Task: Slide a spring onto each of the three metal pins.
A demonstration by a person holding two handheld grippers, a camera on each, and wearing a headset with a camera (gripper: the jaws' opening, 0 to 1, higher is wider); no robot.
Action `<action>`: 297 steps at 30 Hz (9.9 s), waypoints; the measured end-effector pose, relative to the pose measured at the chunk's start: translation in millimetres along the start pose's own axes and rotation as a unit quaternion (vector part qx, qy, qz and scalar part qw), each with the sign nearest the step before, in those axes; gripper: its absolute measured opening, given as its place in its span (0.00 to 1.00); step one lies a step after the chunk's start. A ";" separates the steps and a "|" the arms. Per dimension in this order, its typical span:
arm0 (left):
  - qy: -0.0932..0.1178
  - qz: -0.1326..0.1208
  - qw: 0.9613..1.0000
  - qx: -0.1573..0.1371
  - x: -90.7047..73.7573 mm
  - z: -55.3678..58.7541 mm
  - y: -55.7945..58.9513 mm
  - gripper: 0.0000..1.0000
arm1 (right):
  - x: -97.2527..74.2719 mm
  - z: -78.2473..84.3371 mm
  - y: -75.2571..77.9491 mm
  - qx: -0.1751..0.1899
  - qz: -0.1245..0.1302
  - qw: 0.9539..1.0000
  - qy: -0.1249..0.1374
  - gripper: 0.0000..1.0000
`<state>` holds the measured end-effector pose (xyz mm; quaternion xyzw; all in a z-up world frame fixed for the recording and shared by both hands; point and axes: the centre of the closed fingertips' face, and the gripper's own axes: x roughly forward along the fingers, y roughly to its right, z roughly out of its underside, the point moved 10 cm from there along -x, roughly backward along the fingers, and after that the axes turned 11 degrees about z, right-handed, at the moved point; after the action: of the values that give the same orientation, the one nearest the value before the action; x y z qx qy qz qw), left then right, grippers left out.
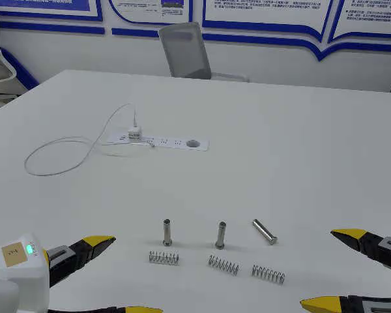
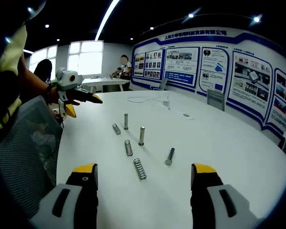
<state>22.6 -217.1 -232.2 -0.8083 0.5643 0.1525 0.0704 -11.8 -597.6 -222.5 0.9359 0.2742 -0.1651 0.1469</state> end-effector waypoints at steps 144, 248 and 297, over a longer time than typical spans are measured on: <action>0.008 0.002 1.000 -0.003 5.7 -7.8 -1.2 0.74 | 124.9 -29.6 35.5 0.078 0.077 0.971 -0.212 0.09; 0.008 0.003 1.000 -0.001 1.9 -6.4 13.1 0.72 | 130.3 -14.6 -26.8 -0.155 -0.130 0.931 -0.304 0.12; 0.082 0.128 0.988 -0.008 67.5 -76.6 35.5 0.54 | 40.6 -135.2 -56.4 0.068 -0.100 0.992 0.042 0.12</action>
<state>23.7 -311.6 -179.8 -0.7398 0.6657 0.0980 -0.0031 19.6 -483.8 -126.8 0.9177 0.3606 -0.1576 0.0543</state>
